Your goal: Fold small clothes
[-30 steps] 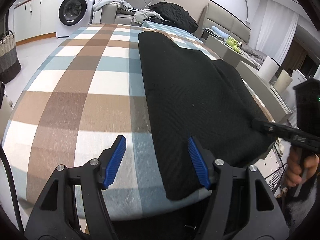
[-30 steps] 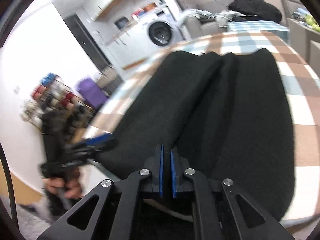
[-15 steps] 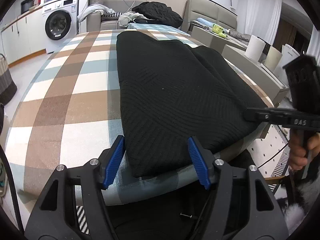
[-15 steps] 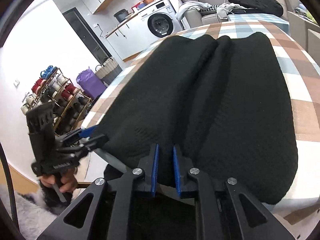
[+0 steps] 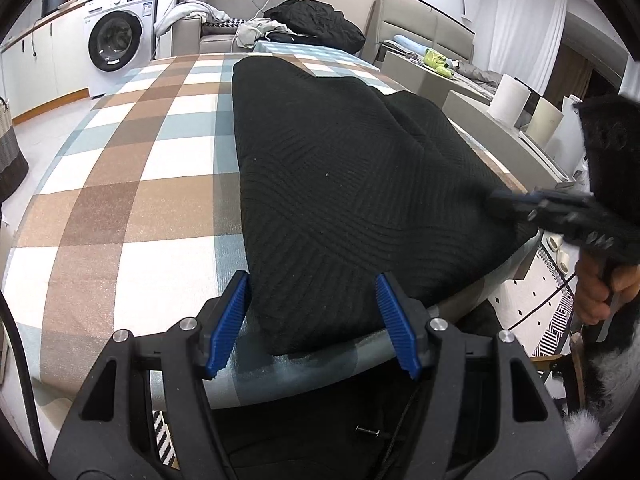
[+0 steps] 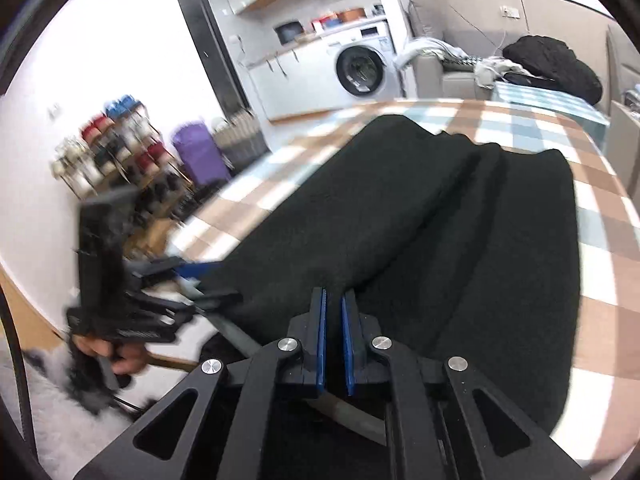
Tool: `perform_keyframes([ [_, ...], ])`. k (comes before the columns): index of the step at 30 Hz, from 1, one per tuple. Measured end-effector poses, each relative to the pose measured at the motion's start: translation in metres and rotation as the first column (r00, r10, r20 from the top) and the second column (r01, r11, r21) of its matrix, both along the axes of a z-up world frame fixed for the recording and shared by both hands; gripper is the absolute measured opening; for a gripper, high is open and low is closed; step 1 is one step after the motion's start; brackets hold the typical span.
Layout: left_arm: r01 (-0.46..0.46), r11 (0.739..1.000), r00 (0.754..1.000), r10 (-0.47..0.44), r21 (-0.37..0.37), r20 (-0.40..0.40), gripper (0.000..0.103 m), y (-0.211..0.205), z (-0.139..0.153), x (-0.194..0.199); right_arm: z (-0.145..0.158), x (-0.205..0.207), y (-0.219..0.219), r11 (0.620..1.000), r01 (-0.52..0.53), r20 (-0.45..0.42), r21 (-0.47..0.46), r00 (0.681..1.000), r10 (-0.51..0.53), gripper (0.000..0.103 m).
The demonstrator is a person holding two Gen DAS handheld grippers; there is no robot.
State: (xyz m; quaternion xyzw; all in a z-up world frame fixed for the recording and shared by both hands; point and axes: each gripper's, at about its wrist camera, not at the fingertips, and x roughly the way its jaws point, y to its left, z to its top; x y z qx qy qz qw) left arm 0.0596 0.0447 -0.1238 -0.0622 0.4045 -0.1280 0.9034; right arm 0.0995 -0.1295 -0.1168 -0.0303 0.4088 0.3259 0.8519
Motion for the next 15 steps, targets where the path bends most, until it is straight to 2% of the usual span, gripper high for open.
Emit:
perform_keyframes([
  [1,0.001,1.000,1.000,-0.001,0.001,0.002,0.062,0.001,0.000,0.000,-0.006,0.002,-0.002,1.000,0.018,-0.020,-0.023,1.000,-0.018,0.010],
  [3,-0.006,1.000,1.000,0.006,0.001,0.007,0.062,0.003,0.002,0.000,-0.012,0.005,-0.008,0.999,0.037,-0.068,0.000,0.997,-0.037,0.016],
  [5,-0.015,1.000,1.000,0.015,-0.007,0.011,0.062,0.006,0.003,0.000,-0.008,0.008,-0.018,0.995,0.073,-0.081,0.066,0.994,-0.068,0.032],
  [6,-0.017,1.000,1.000,0.017,-0.012,0.011,0.062,0.007,0.003,0.000,-0.005,0.011,-0.023,0.991,0.104,-0.076,0.079,0.992,-0.098,0.047],
  [7,-0.021,1.000,1.000,0.022,-0.016,0.009,0.062,0.009,0.004,0.001,-0.005,0.015,-0.027,0.987,0.140,-0.073,0.075,0.988,-0.134,0.051],
  [8,-0.027,0.999,1.000,0.027,-0.019,0.008,0.062,0.010,0.003,0.001,-0.005,0.025,-0.031,0.979,0.193,-0.085,0.070,0.979,-0.187,0.051],
  [10,-0.035,0.999,0.999,0.035,-0.025,0.005,0.062,0.013,0.004,0.002,-0.009,0.042,-0.036,0.965,0.241,-0.132,0.101,0.965,-0.227,0.051],
  [11,-0.038,0.999,0.999,0.038,-0.029,0.005,0.062,0.015,0.004,0.002,-0.011,0.055,-0.038,0.958,0.253,-0.178,0.136,0.957,-0.227,0.051],
  [14,-0.048,0.998,0.999,0.048,-0.035,0.004,0.062,0.018,0.004,0.003,-0.018,0.082,-0.035,0.948,0.269,-0.242,0.172,0.944,-0.223,0.053],
  [15,-0.051,0.998,0.999,0.051,-0.036,0.003,0.062,0.019,0.003,0.004,-0.018,0.089,-0.032,0.946,0.267,-0.253,0.185,0.943,-0.216,0.057],
])
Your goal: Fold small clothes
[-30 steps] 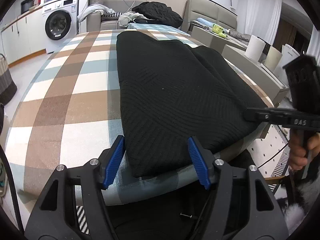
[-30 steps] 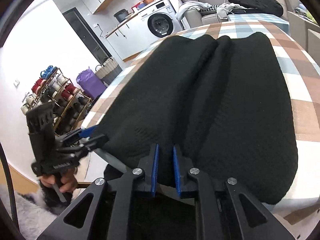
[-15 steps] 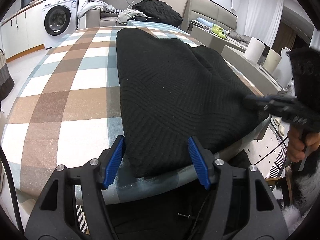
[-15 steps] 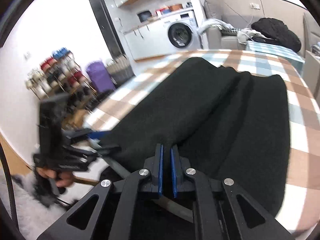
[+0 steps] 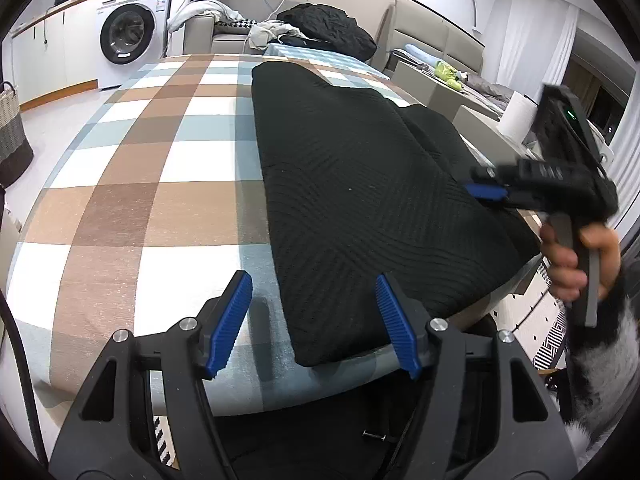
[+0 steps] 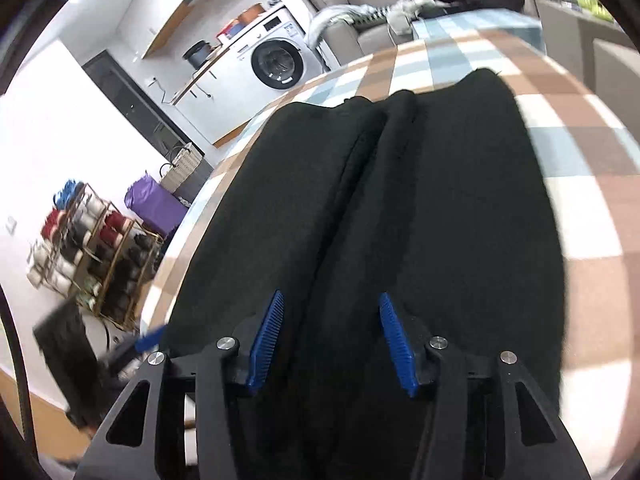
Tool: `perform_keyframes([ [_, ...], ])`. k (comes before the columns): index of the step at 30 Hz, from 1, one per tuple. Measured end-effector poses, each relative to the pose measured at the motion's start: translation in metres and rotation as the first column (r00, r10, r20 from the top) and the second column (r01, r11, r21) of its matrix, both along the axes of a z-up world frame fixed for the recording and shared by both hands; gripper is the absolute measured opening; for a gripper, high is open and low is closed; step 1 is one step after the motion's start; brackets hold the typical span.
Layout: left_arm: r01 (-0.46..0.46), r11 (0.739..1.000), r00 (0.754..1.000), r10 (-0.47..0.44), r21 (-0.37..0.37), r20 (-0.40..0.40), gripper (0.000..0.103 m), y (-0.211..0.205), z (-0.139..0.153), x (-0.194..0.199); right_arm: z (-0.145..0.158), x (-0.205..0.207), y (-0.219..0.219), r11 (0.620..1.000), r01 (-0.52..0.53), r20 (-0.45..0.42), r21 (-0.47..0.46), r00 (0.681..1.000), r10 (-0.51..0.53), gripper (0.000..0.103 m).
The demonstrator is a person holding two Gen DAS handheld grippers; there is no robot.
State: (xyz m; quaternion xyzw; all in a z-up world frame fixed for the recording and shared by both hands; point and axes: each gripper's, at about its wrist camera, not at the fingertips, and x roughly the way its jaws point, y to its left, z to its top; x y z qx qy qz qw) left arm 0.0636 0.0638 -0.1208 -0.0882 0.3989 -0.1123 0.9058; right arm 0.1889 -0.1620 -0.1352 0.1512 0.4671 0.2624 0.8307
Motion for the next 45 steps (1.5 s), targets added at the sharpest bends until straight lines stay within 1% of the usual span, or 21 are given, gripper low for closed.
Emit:
perform_keyframes([
  [3,-0.003,1.000,1.000,0.003,-0.006,-0.004,0.062,0.002,-0.001,0.001,0.002,0.024,0.012,1.000,0.007,0.002,-0.024,1.000,-0.007,0.061],
  [5,-0.005,1.000,1.000,0.004,-0.007,-0.005,0.062,0.003,-0.002,0.002,0.003,0.037,0.026,0.996,0.017,0.030,-0.089,0.999,-0.015,0.059],
  [6,-0.006,1.000,1.000,0.006,-0.007,-0.006,0.062,0.003,-0.002,0.002,0.003,0.042,0.034,0.992,0.023,0.049,-0.123,0.999,-0.017,0.044],
  [7,-0.008,1.000,1.000,0.008,-0.009,-0.007,0.062,0.004,-0.003,0.003,0.001,0.047,0.040,0.987,0.026,0.064,-0.159,0.998,-0.016,0.024],
  [9,-0.016,1.000,1.000,0.015,-0.015,-0.008,0.062,0.006,-0.003,0.003,0.002,0.050,0.047,0.983,0.008,0.076,-0.184,0.997,0.006,0.014],
  [10,-0.023,1.000,1.000,0.023,-0.017,-0.006,0.062,0.008,-0.002,0.003,0.009,0.047,0.049,0.982,0.007,0.105,-0.190,0.994,0.013,0.013],
  [12,-0.035,0.999,0.999,0.035,-0.026,0.001,0.062,0.011,0.000,0.002,0.032,0.037,0.044,0.985,0.005,0.182,-0.172,0.983,0.026,0.012],
  [15,-0.032,0.998,0.999,0.032,-0.054,-0.001,0.064,0.014,0.001,0.004,0.051,0.030,0.026,0.984,0.039,0.203,-0.173,0.979,-0.003,0.012],
  [17,-0.028,0.997,1.000,0.028,-0.066,-0.001,0.067,0.014,0.001,0.005,0.042,0.033,0.014,0.971,0.081,0.179,-0.224,0.983,-0.041,0.012],
  [19,-0.026,0.998,1.000,0.025,-0.065,-0.006,0.067,0.012,0.002,0.006,0.026,0.041,0.005,0.968,0.084,0.116,-0.236,0.992,-0.057,0.013],
  [23,-0.020,0.997,1.000,0.020,-0.069,0.007,0.067,0.009,0.006,0.005,0.007,0.046,-0.017,0.989,0.079,0.009,-0.122,0.997,-0.078,0.020],
  [24,-0.020,0.997,1.000,0.021,-0.072,0.009,0.067,0.009,0.007,0.005,0.007,0.042,-0.020,0.993,0.071,0.002,-0.095,0.997,-0.072,0.023],
  [27,-0.030,0.997,1.000,0.031,-0.065,0.006,0.067,0.008,0.007,0.008,0.007,0.020,-0.029,0.999,0.040,-0.012,-0.023,0.999,-0.040,0.043],
  [32,-0.010,0.999,1.000,0.010,-0.047,-0.012,0.067,0.001,0.001,0.010,0.003,-0.028,-0.022,0.999,-0.032,-0.004,0.012,0.999,0.032,0.043],
  [35,-0.011,0.999,1.000,0.010,-0.047,-0.011,0.067,0.001,0.001,0.008,0.003,-0.044,-0.018,0.999,-0.032,0.050,-0.015,0.998,0.032,0.043],
  [36,-0.017,0.999,1.000,0.017,-0.051,-0.006,0.067,0.003,0.002,0.007,0.003,-0.048,-0.016,0.999,-0.031,0.065,-0.026,0.997,0.033,0.041],
  [37,-0.030,0.998,1.000,0.030,-0.054,0.004,0.067,0.005,0.004,0.006,0.004,-0.049,-0.015,0.999,-0.030,0.078,-0.035,0.996,0.032,0.023],
  [38,-0.042,0.997,0.999,0.043,-0.058,0.015,0.067,0.007,0.005,0.005,0.008,-0.051,-0.014,0.999,-0.039,0.111,-0.019,0.993,0.041,0.011],
  [40,-0.054,0.997,0.998,0.055,-0.055,0.024,0.067,0.010,0.008,0.005,0.021,-0.056,-0.018,0.999,-0.030,0.162,-0.018,0.986,0.032,0.008],
  [41,-0.058,0.997,0.998,0.059,-0.048,0.023,0.067,0.010,0.008,0.005,0.021,-0.050,-0.018,0.999,-0.031,0.155,-0.036,0.987,0.036,0.008],
  [45,-0.051,0.999,0.999,0.050,-0.012,-0.010,0.067,0.007,-0.001,0.009,-0.002,-0.043,-0.023,0.997,-0.016,0.047,-0.071,0.999,0.019,0.008],
])
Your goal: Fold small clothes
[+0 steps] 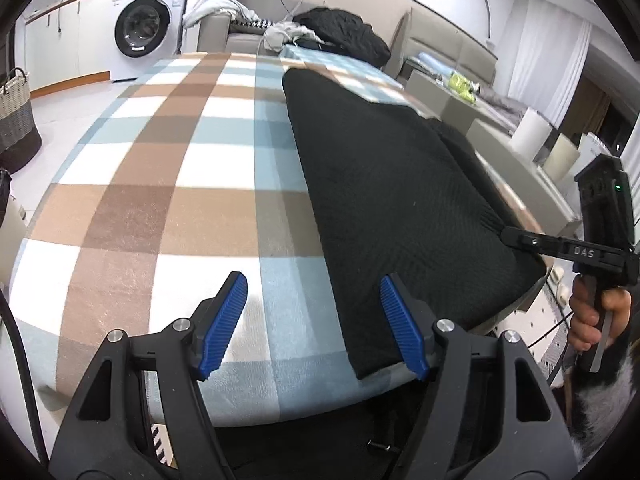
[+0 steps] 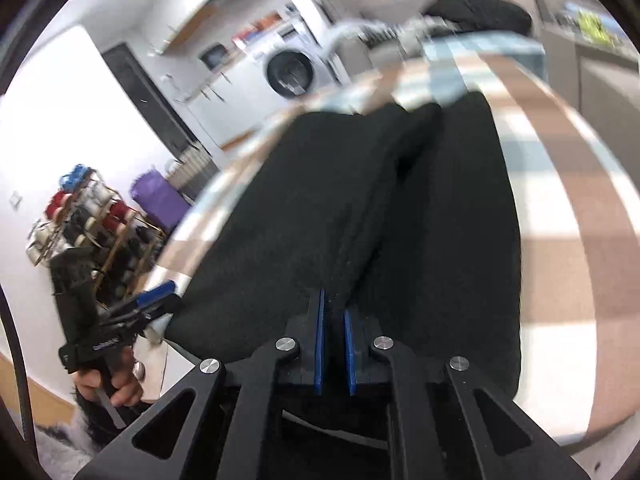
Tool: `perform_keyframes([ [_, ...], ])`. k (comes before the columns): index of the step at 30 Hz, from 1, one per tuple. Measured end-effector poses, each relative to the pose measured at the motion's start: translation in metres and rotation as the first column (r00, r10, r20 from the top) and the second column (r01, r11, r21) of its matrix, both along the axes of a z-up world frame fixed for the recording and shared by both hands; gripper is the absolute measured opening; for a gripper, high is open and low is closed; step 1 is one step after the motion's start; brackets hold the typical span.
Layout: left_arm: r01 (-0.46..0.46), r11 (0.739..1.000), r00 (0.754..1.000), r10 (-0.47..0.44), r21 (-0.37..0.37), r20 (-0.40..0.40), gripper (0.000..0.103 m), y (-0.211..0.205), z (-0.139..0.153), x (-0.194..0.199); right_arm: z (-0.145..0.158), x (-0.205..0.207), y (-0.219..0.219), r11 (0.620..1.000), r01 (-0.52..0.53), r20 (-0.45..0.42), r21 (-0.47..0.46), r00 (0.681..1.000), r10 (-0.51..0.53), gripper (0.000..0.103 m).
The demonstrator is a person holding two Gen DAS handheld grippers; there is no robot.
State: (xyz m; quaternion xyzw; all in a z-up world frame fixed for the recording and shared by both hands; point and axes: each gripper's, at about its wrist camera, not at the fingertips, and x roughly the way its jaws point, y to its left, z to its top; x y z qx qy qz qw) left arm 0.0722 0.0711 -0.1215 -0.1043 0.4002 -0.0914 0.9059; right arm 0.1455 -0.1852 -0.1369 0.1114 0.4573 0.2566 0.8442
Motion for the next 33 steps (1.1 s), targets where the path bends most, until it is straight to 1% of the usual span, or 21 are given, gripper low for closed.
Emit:
perform_keyframes([
  [2,0.011,0.999,1.000,-0.010,0.040,-0.008,0.067,-0.004,-0.003,0.000,-0.001,0.000,-0.003,1.000,0.000,-0.008,0.007,1.000,0.000,0.009],
  [3,0.023,0.997,1.000,-0.022,0.074,-0.009,0.067,-0.007,-0.003,-0.001,-0.001,-0.001,-0.006,1.000,0.001,-0.009,0.010,1.000,-0.001,0.010],
  [4,0.029,0.995,1.000,-0.028,0.094,-0.005,0.067,-0.009,-0.003,-0.002,0.000,-0.002,-0.010,1.000,0.005,-0.011,0.023,1.000,-0.005,0.013],
  [6,0.037,0.993,0.999,-0.037,0.115,-0.001,0.067,-0.010,-0.003,-0.003,0.001,-0.002,-0.019,0.996,0.024,-0.017,0.080,1.000,-0.022,0.017],
  [7,0.037,0.993,0.999,-0.037,0.112,0.000,0.067,-0.010,-0.003,-0.002,0.002,-0.002,-0.020,0.995,0.032,-0.011,0.092,0.999,-0.031,0.020],
  [9,0.036,0.995,0.999,-0.036,0.098,-0.005,0.067,-0.009,-0.003,-0.002,0.003,0.002,-0.023,0.994,0.067,0.001,0.087,0.998,-0.067,0.022],
  [13,0.033,0.997,0.999,-0.032,0.074,-0.011,0.067,-0.006,-0.004,0.000,0.002,0.030,-0.024,0.983,0.128,-0.028,0.128,0.992,-0.126,0.024],
  [15,0.029,0.997,1.000,-0.029,0.070,-0.011,0.067,-0.005,-0.004,0.001,0.004,0.042,-0.018,0.985,0.142,-0.010,0.097,0.990,-0.141,0.027],
  [17,0.024,0.997,1.000,-0.024,0.072,-0.010,0.067,-0.005,-0.004,0.001,0.005,0.050,-0.016,0.984,0.180,0.017,0.004,0.984,-0.180,0.027],
  [18,0.023,0.997,1.000,-0.022,0.072,-0.008,0.067,-0.005,-0.003,0.001,0.004,0.052,-0.017,0.983,0.181,0.007,0.001,0.983,-0.181,0.027],
  [19,0.022,0.997,1.000,-0.022,0.070,-0.006,0.067,-0.004,-0.003,0.001,0.003,0.052,-0.020,0.985,0.172,-0.003,0.017,0.985,-0.172,0.028],
  [20,0.023,0.997,1.000,-0.022,0.068,-0.008,0.067,-0.004,-0.004,0.002,0.003,0.051,-0.023,0.986,0.162,-0.012,0.034,0.987,-0.162,0.029],
  [21,0.024,0.998,1.000,-0.023,0.063,-0.009,0.067,-0.004,-0.004,0.002,0.003,0.052,-0.025,0.987,0.152,-0.023,0.060,0.988,-0.150,0.039],
  [22,0.026,0.998,1.000,-0.025,0.054,-0.011,0.067,-0.004,-0.004,0.004,0.004,0.055,-0.026,0.984,0.139,-0.041,0.109,0.990,-0.135,0.047],
  [24,0.028,0.999,0.999,-0.027,0.036,-0.018,0.067,-0.002,-0.004,0.006,0.006,0.061,-0.022,0.984,0.115,-0.044,0.136,0.993,-0.110,0.050],
  [27,0.025,1.000,0.999,-0.025,0.007,-0.020,0.067,0.000,-0.002,0.011,0.010,0.079,-0.002,0.994,0.085,-0.019,0.068,0.996,-0.084,0.050],
  [29,0.018,1.000,1.000,-0.018,0.005,-0.018,0.067,0.002,0.000,0.015,0.008,0.097,0.013,0.997,0.075,-0.024,0.011,0.997,-0.075,0.046],
  [30,0.014,1.000,1.000,-0.014,0.006,-0.017,0.067,0.002,0.001,0.017,0.007,0.105,0.018,0.997,0.072,-0.029,-0.009,0.997,-0.072,0.033],
  [31,0.011,1.000,1.000,-0.011,0.004,-0.013,0.067,0.003,0.003,0.019,0.006,0.114,0.023,0.997,0.066,-0.034,-0.037,0.997,-0.067,0.028],
  [32,0.008,1.000,1.000,-0.008,0.000,-0.011,0.067,0.004,0.004,0.022,0.007,0.121,0.029,0.997,0.054,-0.029,-0.063,0.998,-0.056,0.018],
  [33,0.007,1.000,1.000,-0.007,-0.003,-0.008,0.067,0.005,0.005,0.024,0.010,0.124,0.033,0.996,0.047,-0.017,-0.072,0.999,-0.048,0.012],
])
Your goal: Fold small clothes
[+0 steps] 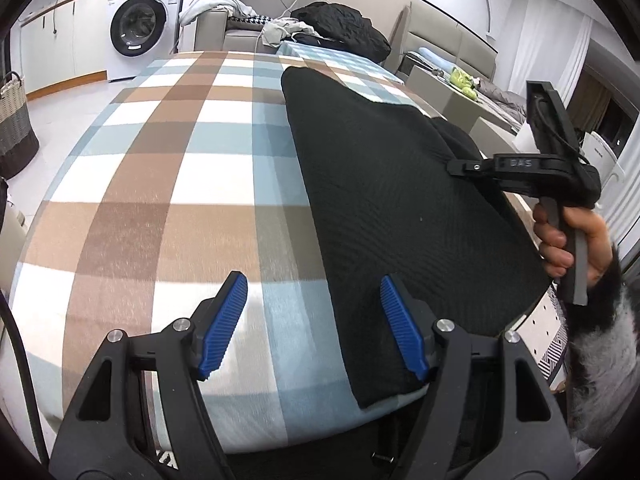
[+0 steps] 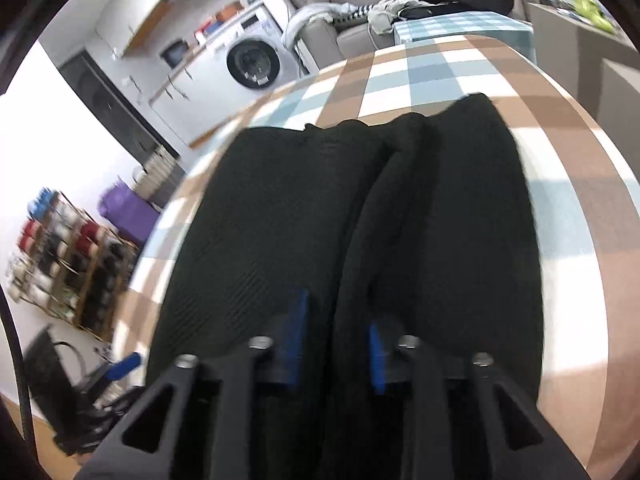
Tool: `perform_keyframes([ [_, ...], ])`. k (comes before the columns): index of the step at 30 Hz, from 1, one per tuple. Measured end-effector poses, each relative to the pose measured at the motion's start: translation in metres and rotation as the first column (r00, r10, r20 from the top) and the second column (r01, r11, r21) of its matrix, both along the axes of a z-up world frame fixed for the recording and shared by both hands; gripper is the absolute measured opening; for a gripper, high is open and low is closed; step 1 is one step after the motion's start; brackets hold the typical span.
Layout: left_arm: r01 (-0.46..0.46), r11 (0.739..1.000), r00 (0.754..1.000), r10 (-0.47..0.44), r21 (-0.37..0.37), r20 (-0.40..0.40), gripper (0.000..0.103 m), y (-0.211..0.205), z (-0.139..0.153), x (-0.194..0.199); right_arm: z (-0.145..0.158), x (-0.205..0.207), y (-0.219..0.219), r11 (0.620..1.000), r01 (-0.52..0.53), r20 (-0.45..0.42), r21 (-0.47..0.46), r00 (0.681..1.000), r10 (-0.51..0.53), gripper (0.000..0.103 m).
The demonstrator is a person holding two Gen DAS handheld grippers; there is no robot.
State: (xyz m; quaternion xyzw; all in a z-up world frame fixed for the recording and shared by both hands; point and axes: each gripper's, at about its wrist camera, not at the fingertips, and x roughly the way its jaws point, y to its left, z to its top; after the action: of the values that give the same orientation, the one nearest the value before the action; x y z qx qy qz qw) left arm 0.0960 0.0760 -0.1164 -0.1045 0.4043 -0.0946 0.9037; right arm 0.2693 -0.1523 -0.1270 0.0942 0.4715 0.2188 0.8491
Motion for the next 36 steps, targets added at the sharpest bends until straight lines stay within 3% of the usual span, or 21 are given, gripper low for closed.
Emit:
perform_keyframes([
  [4,-0.003,1.000,1.000,0.003,-0.009,0.017,0.067,0.000,0.008,0.007,0.038,-0.014,0.004,1.000,-0.029,0.157,-0.010,0.987,0.030,0.009],
  [7,0.002,1.000,1.000,-0.002,-0.007,0.028,0.067,-0.003,0.012,0.009,0.059,-0.029,-0.014,0.999,0.020,0.224,-0.034,0.975,-0.012,0.009],
  [10,0.023,1.000,0.999,-0.023,-0.006,0.026,0.067,-0.010,0.012,0.013,0.044,-0.027,-0.036,0.995,0.075,0.173,-0.071,0.983,-0.061,0.009],
  [14,0.046,0.999,0.999,-0.047,0.011,0.015,0.067,-0.021,0.010,0.020,0.016,-0.017,-0.053,0.994,0.107,0.091,-0.033,0.990,-0.104,0.009],
  [18,0.064,0.998,0.998,-0.064,0.022,0.013,0.067,-0.030,0.009,0.025,0.030,-0.026,-0.057,0.995,0.091,0.140,0.040,0.986,-0.095,0.009],
  [20,0.072,0.997,0.997,-0.073,0.023,0.013,0.067,-0.033,0.008,0.027,0.032,-0.023,-0.060,0.995,0.094,0.146,0.018,0.985,-0.096,0.009],
  [23,0.082,0.996,0.997,-0.082,0.034,0.008,0.067,-0.037,0.006,0.029,0.020,-0.012,-0.063,0.994,0.109,0.065,-0.022,0.992,-0.107,0.012],
  [25,0.086,0.996,0.996,-0.087,0.038,0.006,0.067,-0.038,0.005,0.030,0.015,-0.010,-0.074,0.991,0.128,0.045,0.040,0.990,-0.130,0.028],
  [28,0.095,0.995,0.995,-0.095,0.032,0.001,0.067,-0.038,0.003,0.032,0.015,-0.004,-0.086,0.981,0.174,0.041,0.086,0.983,-0.178,0.037],
  [32,0.104,0.994,0.995,-0.104,0.033,-0.003,0.067,-0.039,0.001,0.041,0.020,0.018,-0.088,0.969,0.217,0.063,0.122,0.972,-0.225,0.037],
  [36,0.107,0.993,0.994,-0.107,0.043,-0.004,0.067,-0.038,0.001,0.057,0.014,0.053,-0.091,0.956,0.276,0.042,0.099,0.959,-0.281,0.015],
])
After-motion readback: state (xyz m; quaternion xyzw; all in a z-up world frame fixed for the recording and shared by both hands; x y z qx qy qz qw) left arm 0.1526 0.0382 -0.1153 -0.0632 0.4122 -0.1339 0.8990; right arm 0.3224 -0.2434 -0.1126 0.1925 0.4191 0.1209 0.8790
